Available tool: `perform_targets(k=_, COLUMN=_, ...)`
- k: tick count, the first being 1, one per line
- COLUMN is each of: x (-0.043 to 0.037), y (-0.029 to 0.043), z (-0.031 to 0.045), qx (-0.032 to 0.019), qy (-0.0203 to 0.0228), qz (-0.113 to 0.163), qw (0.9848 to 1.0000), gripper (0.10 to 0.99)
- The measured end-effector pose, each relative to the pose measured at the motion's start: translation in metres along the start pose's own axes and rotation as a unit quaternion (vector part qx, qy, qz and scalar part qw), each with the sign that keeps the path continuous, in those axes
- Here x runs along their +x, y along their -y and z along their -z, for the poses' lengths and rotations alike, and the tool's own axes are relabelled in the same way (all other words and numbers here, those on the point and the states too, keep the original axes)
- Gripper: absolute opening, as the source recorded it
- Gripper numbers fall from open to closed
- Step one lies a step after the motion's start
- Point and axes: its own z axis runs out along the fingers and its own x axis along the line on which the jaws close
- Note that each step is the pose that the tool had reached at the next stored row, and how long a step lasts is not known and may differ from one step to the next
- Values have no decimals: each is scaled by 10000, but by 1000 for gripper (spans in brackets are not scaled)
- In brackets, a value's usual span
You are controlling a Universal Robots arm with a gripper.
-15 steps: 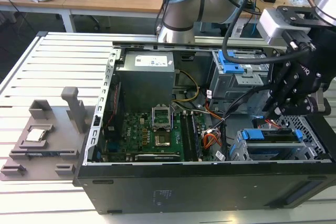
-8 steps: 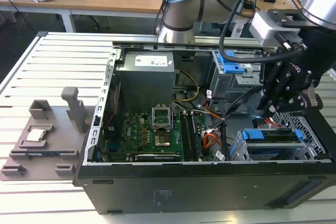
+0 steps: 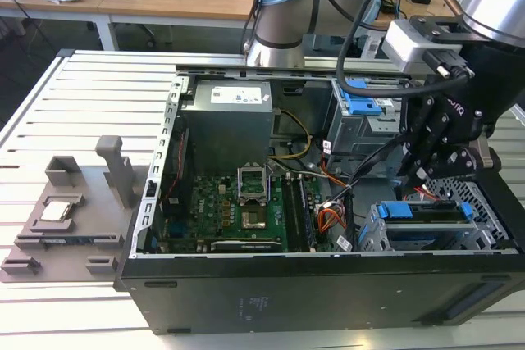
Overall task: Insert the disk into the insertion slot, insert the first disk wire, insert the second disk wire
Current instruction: 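Insert the second disk wire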
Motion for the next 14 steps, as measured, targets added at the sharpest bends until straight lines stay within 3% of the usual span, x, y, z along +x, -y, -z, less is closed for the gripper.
perform_targets(k=5, x=0, y=-2, z=0, qx=0, qy=0, qz=0, qw=10000, gripper=255)
perform_targets(k=6, x=0, y=-2, z=0, qx=0, qy=0, qz=0, qw=10000, gripper=373)
perform_targets(k=8, x=0, y=-2, z=0, qx=0, qy=0, qz=0, qw=10000, gripper=373)
perform_targets(k=9, x=0, y=-2, z=0, qx=0, qy=0, qz=0, qw=10000, gripper=435)
perform_targets(k=14, x=0, y=-3, z=0, qx=0, qy=0, qz=0, qw=10000, gripper=435)
